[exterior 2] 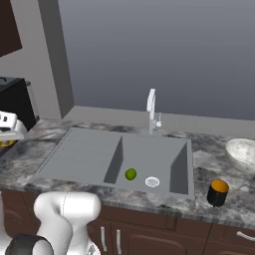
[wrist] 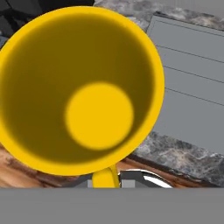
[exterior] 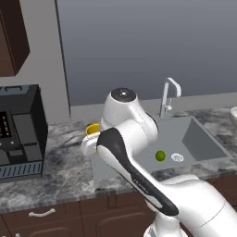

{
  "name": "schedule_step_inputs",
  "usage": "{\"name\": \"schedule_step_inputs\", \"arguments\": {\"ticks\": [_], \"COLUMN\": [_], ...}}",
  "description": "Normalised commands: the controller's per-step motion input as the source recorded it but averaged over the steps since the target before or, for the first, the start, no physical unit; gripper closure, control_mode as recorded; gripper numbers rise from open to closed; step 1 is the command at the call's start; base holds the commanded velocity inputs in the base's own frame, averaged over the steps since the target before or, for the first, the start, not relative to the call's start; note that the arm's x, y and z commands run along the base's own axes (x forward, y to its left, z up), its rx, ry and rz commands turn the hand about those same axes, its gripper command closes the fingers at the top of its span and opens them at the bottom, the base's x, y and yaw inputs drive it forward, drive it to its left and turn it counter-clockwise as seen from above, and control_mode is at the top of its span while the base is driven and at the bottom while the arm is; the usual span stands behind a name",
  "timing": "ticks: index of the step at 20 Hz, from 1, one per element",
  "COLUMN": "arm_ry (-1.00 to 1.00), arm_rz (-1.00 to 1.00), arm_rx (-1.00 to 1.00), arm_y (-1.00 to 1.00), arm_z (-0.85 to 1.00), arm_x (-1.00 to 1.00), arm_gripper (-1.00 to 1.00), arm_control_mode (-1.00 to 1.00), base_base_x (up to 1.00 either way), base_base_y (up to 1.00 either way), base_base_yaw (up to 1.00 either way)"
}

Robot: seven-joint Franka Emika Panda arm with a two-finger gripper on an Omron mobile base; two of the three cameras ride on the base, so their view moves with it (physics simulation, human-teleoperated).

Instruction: Clear the mugs and bowl far away from the sink.

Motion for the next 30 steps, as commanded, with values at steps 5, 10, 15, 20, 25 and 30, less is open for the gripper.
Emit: {"name": "schedule_step_inputs", "arguments": {"ticks": [5,10,15,20,25,30], "arm_ry": [0.00,-0.04,0.00,0.00,0.00,0.00], "arm_rz": [0.03,0.01,0.00,0.00,0.00,0.00], "arm_rx": [0.15,0.10,0.00,0.00,0.00,0.00], "arm_y": [-1.00,-0.62,0.00,0.00,0.00,0.00], "arm_z": [0.57,0.14,0.00,0.00,0.00,0.00], "arm_x": [-0.09,-0.31,-0.25,0.00,0.00,0.00], "arm_gripper": [1.00,1.00,1.00,1.00,1.00,1.00], "arm_control_mode": [-1.00,-1.00,1.00,1.00,1.00,1.00], "base_base_x": [0.00,0.00,-0.59,-0.97,-0.73,-0.48], "base_base_y": [0.00,0.00,0.01,0.00,0.01,0.00], "base_base_yaw": [0.00,0.00,0.03,0.43,0.79,0.99]}}
